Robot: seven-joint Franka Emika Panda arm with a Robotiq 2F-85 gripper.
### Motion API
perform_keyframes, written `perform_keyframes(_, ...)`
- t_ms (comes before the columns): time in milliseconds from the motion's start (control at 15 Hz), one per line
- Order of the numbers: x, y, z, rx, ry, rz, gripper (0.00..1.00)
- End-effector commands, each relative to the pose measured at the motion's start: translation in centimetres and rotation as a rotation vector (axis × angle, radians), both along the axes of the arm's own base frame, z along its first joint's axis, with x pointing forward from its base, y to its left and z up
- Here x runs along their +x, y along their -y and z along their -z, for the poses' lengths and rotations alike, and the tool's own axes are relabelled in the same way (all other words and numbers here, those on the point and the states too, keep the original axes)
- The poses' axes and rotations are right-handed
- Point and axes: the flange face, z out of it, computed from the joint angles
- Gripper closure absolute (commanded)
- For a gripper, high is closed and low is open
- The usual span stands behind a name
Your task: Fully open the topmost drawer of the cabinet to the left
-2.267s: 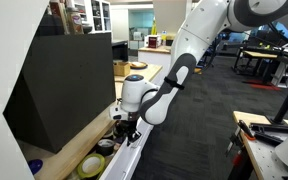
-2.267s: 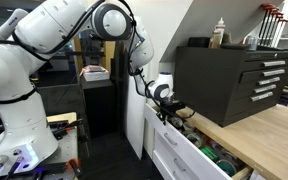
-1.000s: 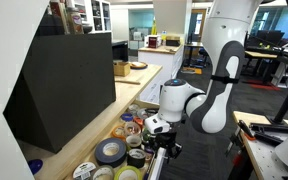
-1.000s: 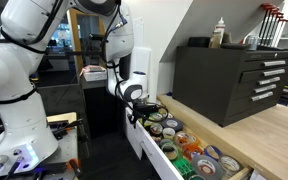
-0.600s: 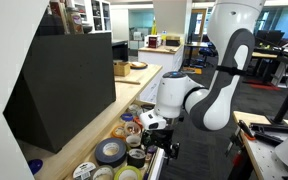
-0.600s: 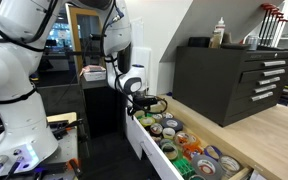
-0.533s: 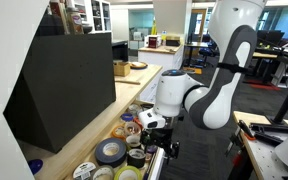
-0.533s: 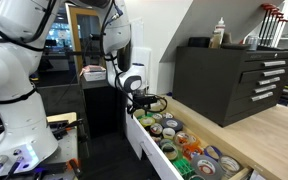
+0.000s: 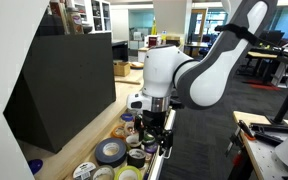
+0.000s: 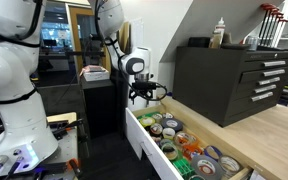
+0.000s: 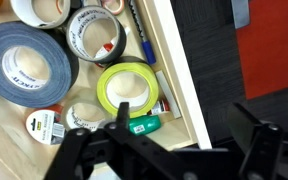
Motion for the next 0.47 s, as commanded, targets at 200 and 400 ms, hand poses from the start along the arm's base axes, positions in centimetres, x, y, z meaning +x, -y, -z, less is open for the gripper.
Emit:
perform_keyframes(200, 1.20, -0.96, -1.72, 0.000, -0.002, 0.103, 0.00)
perform_keyframes(400, 1.26, -1.20, -1.84, -0.001, 0.000, 0.123, 0.00)
